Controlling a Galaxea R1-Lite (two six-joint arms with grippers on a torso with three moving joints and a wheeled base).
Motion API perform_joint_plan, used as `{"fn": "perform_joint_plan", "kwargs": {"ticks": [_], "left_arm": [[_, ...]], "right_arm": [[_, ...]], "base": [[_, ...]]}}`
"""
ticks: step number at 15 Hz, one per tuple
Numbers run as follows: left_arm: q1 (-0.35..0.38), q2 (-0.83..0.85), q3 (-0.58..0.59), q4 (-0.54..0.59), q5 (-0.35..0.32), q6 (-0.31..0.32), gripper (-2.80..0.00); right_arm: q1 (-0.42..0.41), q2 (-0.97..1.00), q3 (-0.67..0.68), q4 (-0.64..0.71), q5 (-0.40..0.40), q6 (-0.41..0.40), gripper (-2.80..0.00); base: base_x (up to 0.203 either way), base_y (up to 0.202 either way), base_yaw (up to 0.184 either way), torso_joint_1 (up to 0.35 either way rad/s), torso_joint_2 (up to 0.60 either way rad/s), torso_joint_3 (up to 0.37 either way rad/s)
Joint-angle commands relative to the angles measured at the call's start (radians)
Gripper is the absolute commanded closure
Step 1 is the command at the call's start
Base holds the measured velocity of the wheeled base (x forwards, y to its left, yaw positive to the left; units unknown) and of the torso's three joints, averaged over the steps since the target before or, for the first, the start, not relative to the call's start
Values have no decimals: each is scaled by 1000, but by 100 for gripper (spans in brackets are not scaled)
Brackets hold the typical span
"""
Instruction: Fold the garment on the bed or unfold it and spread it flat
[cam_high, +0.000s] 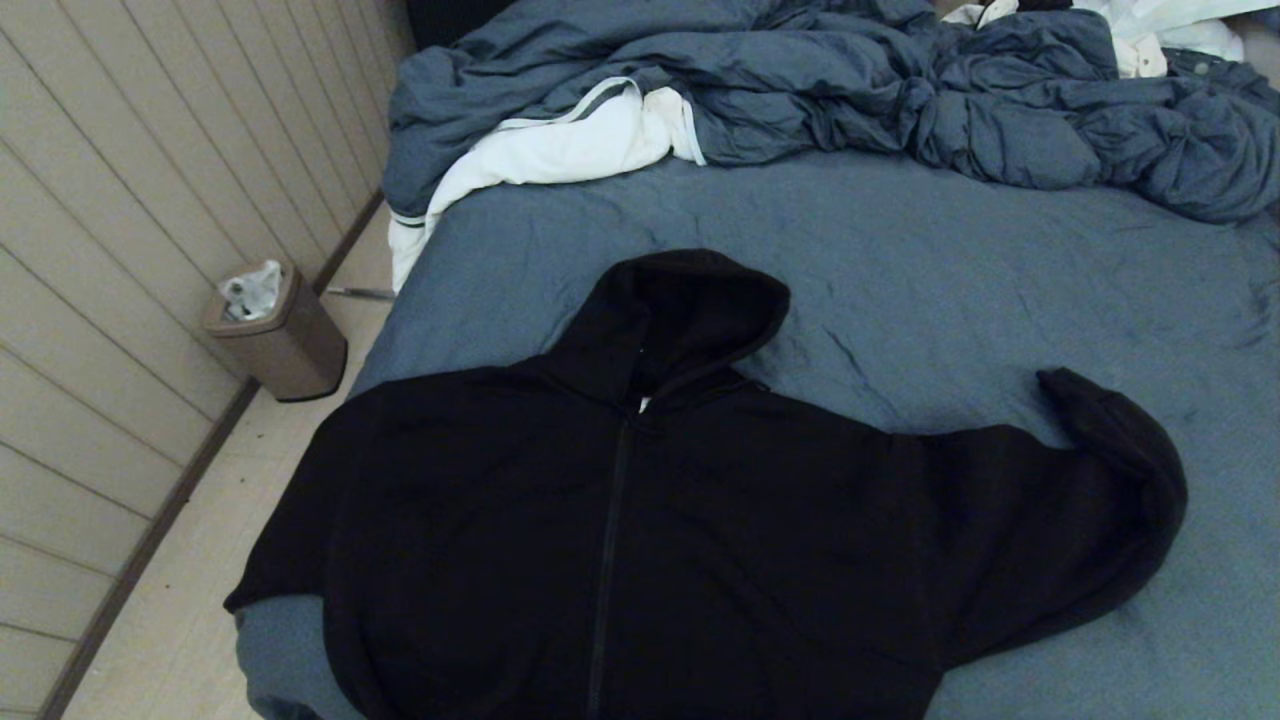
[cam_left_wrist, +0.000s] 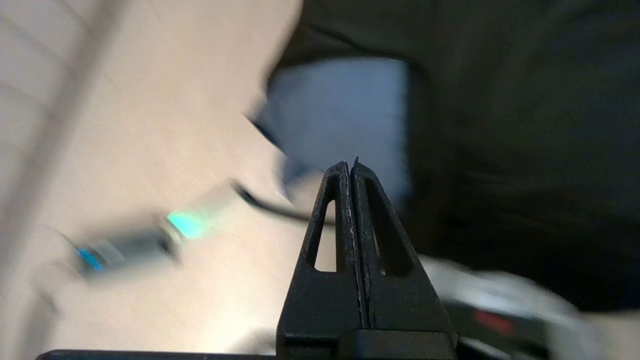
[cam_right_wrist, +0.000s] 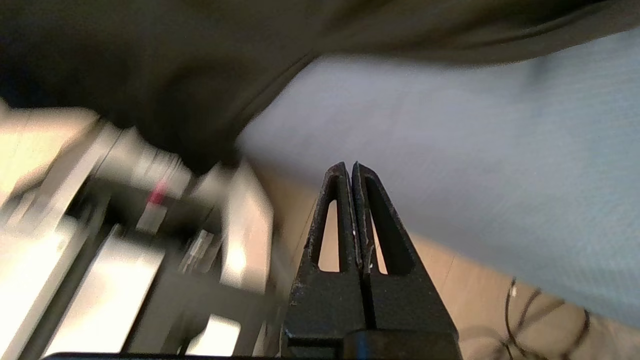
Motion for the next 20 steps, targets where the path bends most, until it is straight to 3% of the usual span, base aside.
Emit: {"fn": "perform_joint_plan", "kwargs": {"ticks": [1,3,4,6,7,11,14,20], "left_arm": [[6,-84,138,-194,2,89,0],[10,-174,144,-223,-18,143,0],[11,-179,144,-246,-18,143,0],[11,-178,148,-253,-36,35,0],[11,-178,159,-238,-92,-19,0],[11,-177,170,-253,-83,-18,0],[11,-177,169,-248,-80,-35,0],[11,-177,167,-244,-80,-32,0]], "right_arm": [[10,-31,152,-257,-53,28,0],[17,-46,276,-515,-100,62,0],[31,-72,282,-532,-111,66,0],[53,-169,286,-436,-129,52,0],[57,-230,286,-419,-132,48,0],[61,-296,288,-400,-154,74,0],[60,-297,288,-400,-176,153,0],[60,-296,288,-402,-177,156,0]], "base": [[0,0,0,0,0,0],[0,0,0,0,0,0],[0,0,0,0,0,0],[0,0,0,0,0,0],[0,0,0,0,0,0],[0,0,0,0,0,0],[0,0,0,0,0,0],[0,0,0,0,0,0]]}}
